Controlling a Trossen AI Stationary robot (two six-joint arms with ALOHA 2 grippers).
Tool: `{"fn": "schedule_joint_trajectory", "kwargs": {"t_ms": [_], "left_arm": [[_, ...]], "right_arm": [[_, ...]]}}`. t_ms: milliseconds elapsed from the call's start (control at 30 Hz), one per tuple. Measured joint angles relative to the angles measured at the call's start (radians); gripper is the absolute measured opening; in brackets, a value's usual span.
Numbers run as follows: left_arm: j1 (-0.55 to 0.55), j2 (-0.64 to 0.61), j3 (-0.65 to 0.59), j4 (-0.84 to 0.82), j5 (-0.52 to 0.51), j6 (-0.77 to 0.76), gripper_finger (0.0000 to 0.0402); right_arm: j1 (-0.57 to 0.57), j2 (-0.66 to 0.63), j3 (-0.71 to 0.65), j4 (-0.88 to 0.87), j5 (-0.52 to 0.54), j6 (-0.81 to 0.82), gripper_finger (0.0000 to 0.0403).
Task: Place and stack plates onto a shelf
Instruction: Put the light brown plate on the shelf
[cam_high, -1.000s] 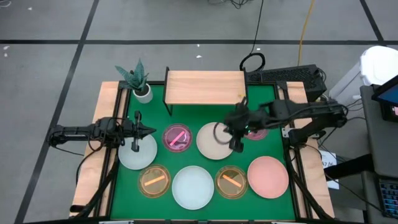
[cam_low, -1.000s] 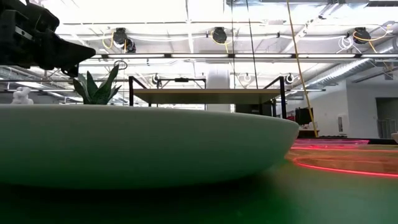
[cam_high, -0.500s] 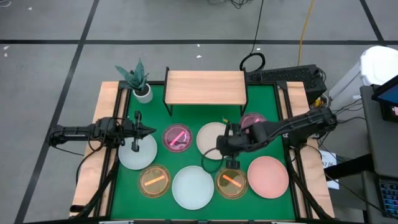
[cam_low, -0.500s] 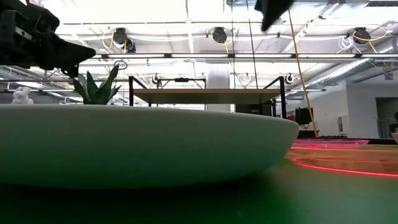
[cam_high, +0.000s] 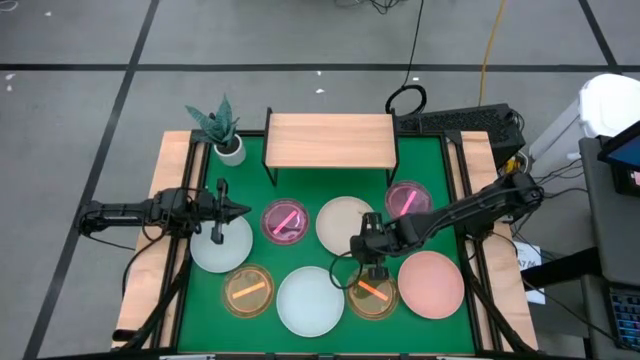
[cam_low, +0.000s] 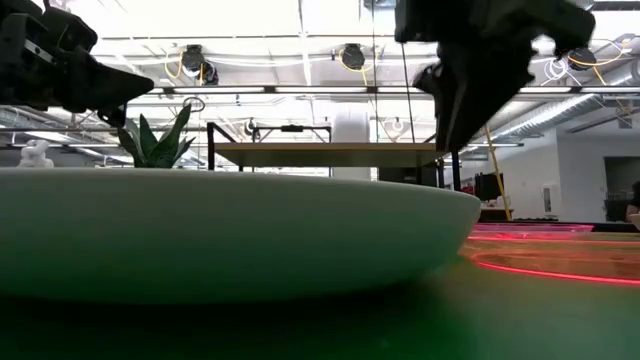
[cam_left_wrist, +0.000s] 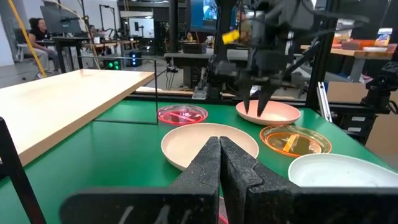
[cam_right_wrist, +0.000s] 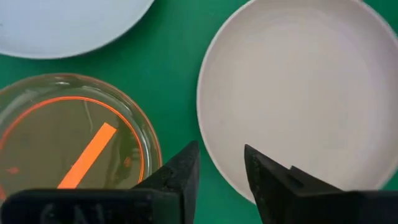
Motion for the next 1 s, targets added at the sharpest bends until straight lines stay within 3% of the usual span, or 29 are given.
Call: {"fn": "schedule_joint_trajectory", "kwargs": {"t_ms": [467,1000], "left_arm": [[0.0,0.0,0.0,-0.001,0.0,-0.025,0.0001],[0.0,0.0,0.0,-0.001,0.0,-0.02,0.0001]], "right_arm": [[0.0,0.0,-0.201,0.253,-0.051,-0.124,0.0144],[-0.001,0.0,-0.3,0.341,0.008,-0.2,0.0139]]}}
